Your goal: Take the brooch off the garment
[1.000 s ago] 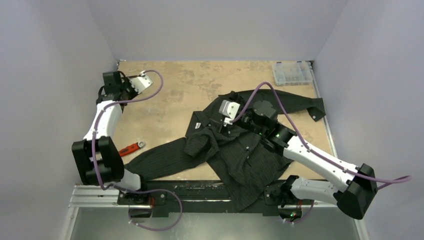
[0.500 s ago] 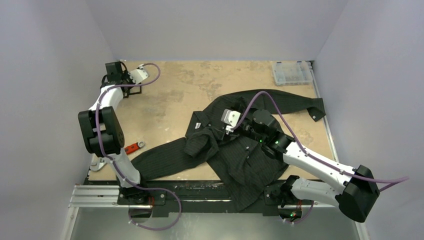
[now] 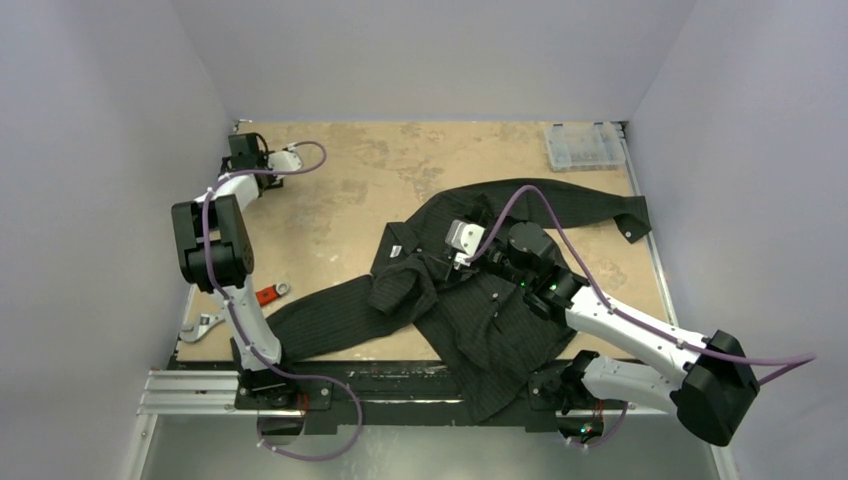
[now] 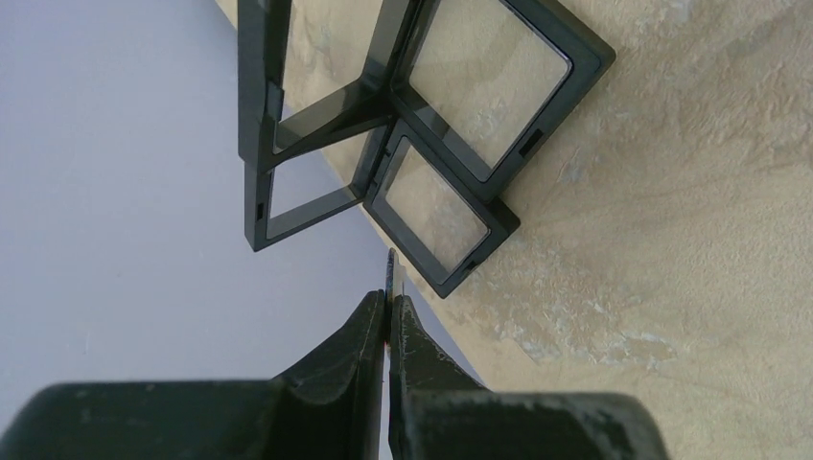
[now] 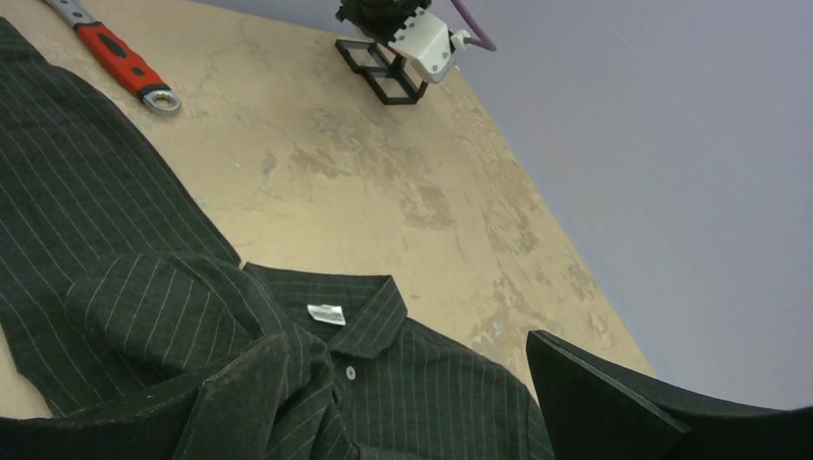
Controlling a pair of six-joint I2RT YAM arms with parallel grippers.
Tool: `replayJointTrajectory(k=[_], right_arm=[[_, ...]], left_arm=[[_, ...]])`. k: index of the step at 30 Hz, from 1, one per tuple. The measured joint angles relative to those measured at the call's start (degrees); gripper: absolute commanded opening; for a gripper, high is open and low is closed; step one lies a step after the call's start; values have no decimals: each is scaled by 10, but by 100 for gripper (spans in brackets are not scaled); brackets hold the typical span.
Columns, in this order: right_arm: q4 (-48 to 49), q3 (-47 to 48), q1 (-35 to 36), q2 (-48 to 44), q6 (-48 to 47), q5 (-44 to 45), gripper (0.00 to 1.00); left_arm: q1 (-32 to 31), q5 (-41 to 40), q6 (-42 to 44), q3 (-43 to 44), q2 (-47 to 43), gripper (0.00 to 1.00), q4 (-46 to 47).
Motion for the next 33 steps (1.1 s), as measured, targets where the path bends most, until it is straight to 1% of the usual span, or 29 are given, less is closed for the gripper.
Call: replayJointTrajectory(k=[11,19,33], right_arm=[[5,-14,-4,0,0,-14,98],[3,-14,-6,0,2,-16,98],[-4,-17,-6,0,4,-27,97]], left_arm=[[-7,-36,29,4,32,0,43],[-7,-51,46,7,52,0,92],[-11,-56,55,24,75,0,103]])
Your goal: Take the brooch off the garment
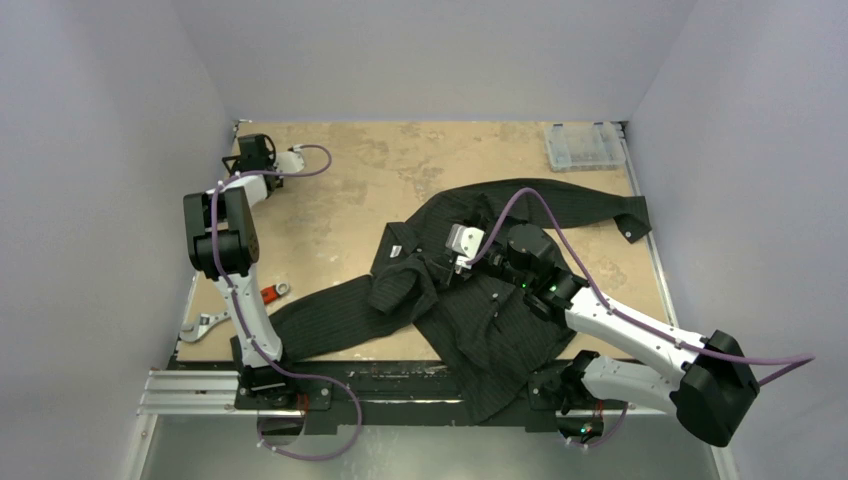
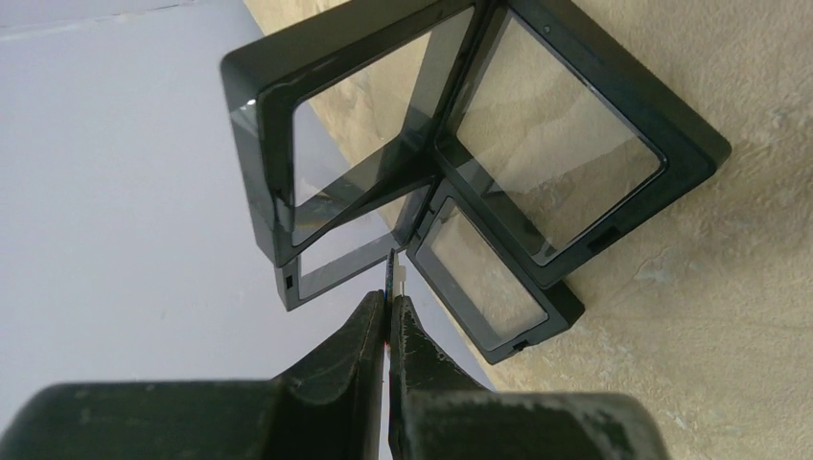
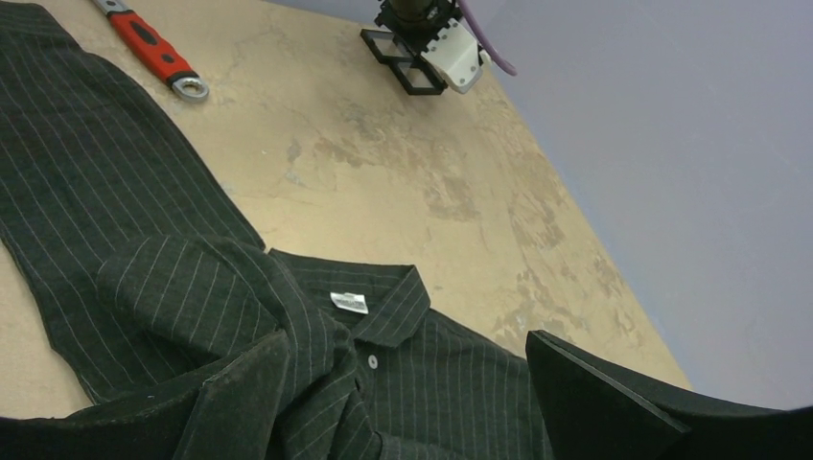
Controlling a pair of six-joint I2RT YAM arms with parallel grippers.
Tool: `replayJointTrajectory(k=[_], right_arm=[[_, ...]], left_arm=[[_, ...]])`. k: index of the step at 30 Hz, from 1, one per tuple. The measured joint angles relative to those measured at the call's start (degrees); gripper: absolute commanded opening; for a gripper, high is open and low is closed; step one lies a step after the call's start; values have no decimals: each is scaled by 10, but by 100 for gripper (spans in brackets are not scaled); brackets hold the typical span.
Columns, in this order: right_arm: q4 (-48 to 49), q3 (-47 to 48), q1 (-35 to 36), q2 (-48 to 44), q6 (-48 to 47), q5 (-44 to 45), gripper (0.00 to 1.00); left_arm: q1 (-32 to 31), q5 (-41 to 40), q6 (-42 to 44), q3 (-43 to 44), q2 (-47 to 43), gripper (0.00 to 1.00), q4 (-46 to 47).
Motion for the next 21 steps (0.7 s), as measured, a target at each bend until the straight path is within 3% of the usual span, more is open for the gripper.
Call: replayJointTrajectory(k=[21], right_arm=[[-3,0,-4,2,-1,-5,97]], left_arm=[[0,-23,5,2,27,0,8]])
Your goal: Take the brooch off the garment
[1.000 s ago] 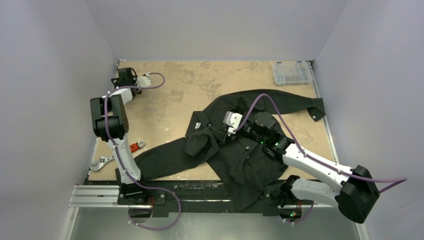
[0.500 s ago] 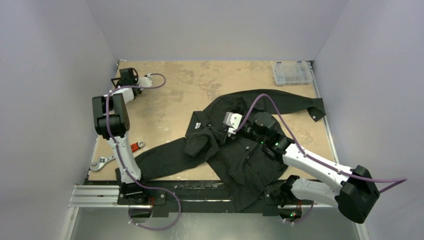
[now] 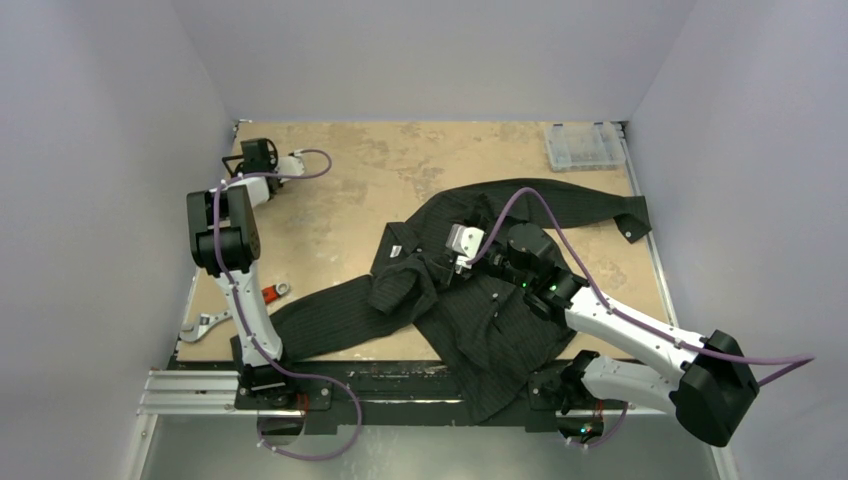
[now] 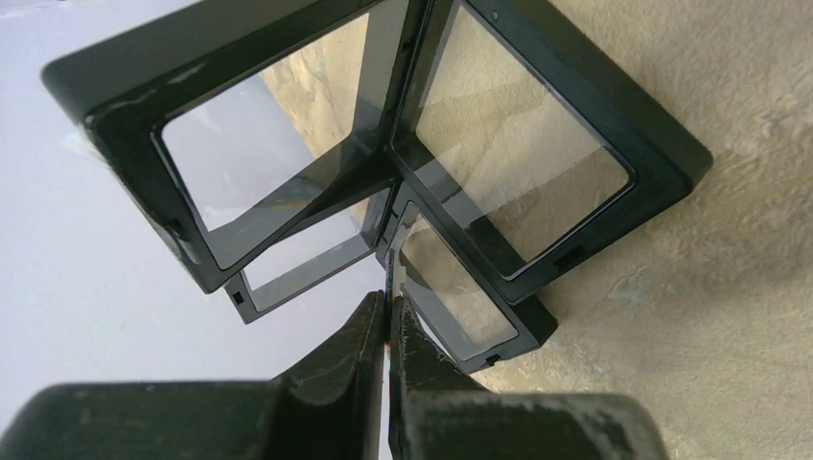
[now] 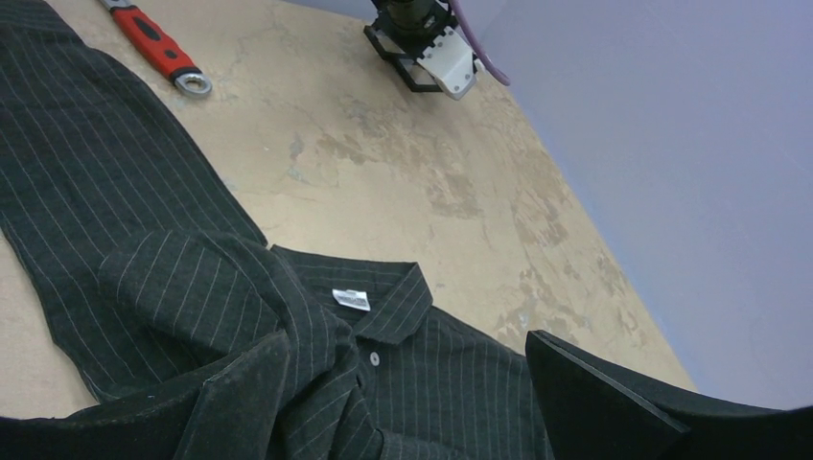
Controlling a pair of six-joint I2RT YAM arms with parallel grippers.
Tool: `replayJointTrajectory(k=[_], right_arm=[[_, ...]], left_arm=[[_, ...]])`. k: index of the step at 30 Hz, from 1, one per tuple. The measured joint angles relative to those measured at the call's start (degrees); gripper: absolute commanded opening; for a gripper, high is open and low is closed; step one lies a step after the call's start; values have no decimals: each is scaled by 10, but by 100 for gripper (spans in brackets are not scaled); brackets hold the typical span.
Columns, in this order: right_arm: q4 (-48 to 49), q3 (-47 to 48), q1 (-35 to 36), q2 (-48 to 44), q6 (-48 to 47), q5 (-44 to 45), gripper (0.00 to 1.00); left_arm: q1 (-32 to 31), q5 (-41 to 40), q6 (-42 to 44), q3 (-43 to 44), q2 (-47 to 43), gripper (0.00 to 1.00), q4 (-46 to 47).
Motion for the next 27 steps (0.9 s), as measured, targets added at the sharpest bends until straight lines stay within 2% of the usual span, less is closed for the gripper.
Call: replayJointTrajectory(k=[2,5,10,14,23,27], right_arm=[[0,0,0,0,-2,-1,97],[0,0,0,0,-2,-4,97],[0,0,0,1,-2,-9,97],[0,0,-1,3,-2,-9,96],[0,0,-3,3,-2,-11,97],[0,0,-3,5,-2,-12,97]], left_arm=[[0,-2,0,0,0,2,0],[0,-2,0,1,0,16,0],[0,-1,1,2,0,28,0],[0,3,2,2,0,32,-3],[-6,13,0,2,-3,49,-33],[-8,30,-6,4,-20,51,-78]])
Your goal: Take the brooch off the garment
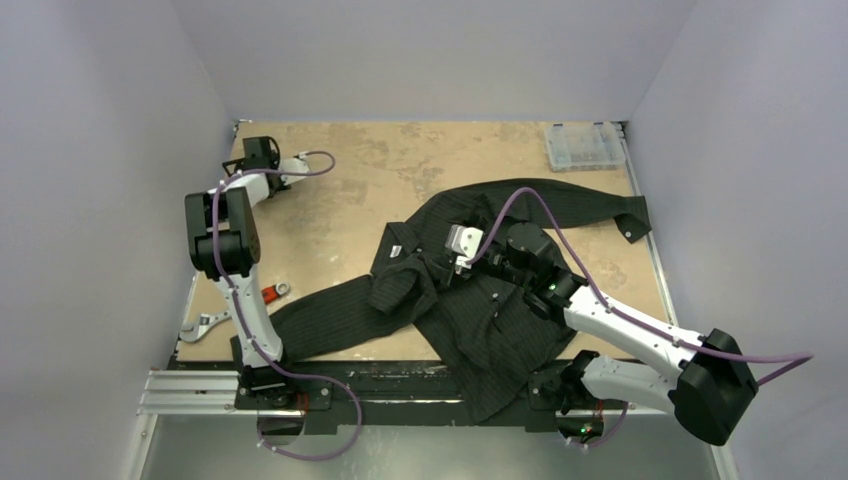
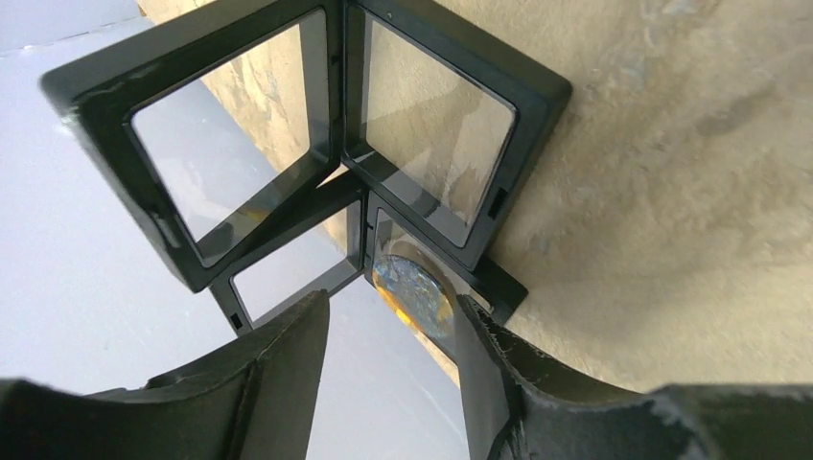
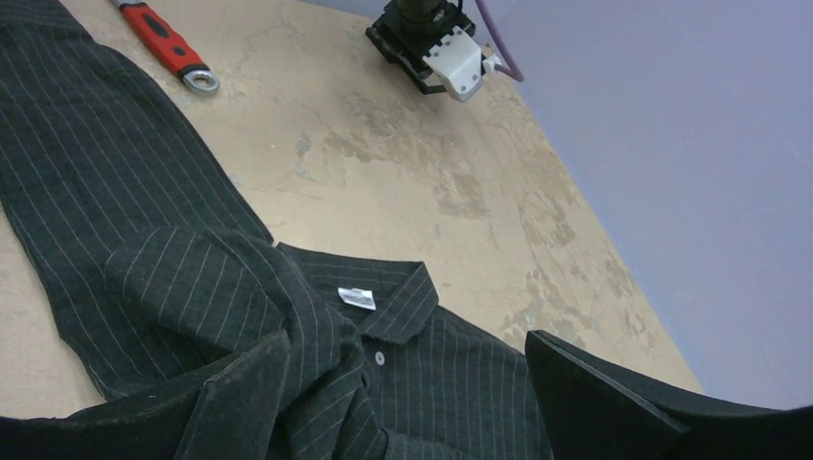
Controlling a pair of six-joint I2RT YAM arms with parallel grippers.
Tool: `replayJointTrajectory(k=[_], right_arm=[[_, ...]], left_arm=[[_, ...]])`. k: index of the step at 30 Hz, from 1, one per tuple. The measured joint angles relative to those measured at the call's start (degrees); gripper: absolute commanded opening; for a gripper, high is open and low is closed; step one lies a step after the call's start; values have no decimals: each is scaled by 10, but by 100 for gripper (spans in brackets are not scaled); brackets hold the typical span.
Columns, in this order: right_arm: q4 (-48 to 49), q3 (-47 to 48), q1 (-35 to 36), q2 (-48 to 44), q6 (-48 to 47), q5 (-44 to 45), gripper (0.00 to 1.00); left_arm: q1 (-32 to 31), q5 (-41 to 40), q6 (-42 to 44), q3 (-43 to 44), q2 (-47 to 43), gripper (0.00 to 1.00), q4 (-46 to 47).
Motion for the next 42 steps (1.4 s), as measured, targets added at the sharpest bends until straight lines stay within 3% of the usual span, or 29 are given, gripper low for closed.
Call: replayJointTrajectory(k=[12,20,25,29,33,38,42], right_arm=[[0,0,0,3,3,1,99],[-21,8,-13,1,94,52,99],[-108,64,-105,-4,175,29,99],[-176,131,-160,28,212,-7,97],[-225,162,-162,81,214,-40,96],[-276,162,-165,131,196,-59,95],[-298,176,-174,179,179,-76,92]], left_arm=[[-3,54,-35,1,-71,61,-112],[-39,202,-92,-10,-246,76,-303],[-106,357,-290,80,-305,78,-462],[-174,429,-514,24,-337,78,-465],[-228,459,-705,-34,-302,75,-445],[-259,443,-827,-63,-227,75,-422],[-276,424,-876,-120,-228,82,-417]])
